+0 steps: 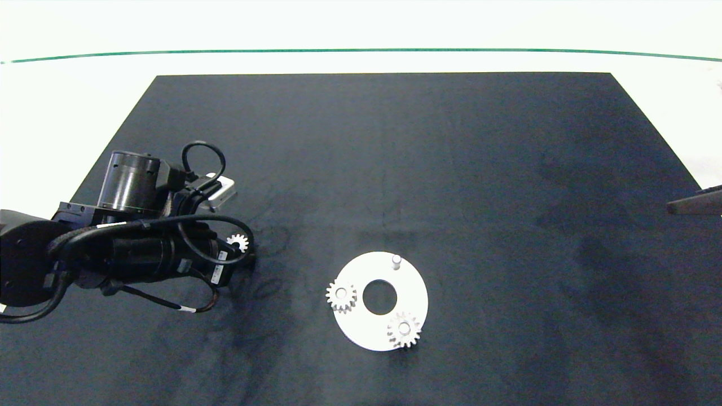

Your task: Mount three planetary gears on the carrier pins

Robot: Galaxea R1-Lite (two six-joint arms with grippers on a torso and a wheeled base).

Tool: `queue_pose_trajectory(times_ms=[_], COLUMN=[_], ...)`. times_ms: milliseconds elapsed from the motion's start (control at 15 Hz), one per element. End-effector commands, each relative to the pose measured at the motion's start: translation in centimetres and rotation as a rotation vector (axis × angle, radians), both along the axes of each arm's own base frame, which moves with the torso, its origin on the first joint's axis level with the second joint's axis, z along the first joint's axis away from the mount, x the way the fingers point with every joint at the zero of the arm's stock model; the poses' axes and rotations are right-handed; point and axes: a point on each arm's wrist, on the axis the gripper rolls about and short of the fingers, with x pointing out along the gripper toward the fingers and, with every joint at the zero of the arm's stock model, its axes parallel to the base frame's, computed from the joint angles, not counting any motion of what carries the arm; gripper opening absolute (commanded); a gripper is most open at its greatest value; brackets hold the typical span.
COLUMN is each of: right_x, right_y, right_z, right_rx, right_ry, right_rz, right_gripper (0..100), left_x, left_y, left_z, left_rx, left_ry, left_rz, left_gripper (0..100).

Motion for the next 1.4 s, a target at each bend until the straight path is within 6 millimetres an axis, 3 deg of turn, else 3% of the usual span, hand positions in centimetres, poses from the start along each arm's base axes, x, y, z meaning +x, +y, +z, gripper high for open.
queue_pose_trajectory(times_ms=[67,933,1267,1400], right_x=[0.0,0.1,0.1,0.1], right_y=[0.0,-0.1,-0.1,-0.1], right_z=[-0.1,-0.1,-0.1,-0.2], right_rx=[0.003,0.003,0.003,0.004], right_ry=[0.005,0.008,0.008,0.01], right_rz=[0.004,0.001,0.001,0.001], right_gripper=[100,100,100,100], left_x=[0.0,-0.3,-1.4,-3.1], left_y=[0.0,0.0,-0.4,-1.1], left_z=[-0.2,0.4,1.6,2.3], left_rx=[0.003,0.001,-0.01,-0.012], left_ry=[0.008,-0.01,-0.047,-0.034], left_rz=[-0.001,-0.012,-0.042,-0.086], left_gripper=[39,13,13,13])
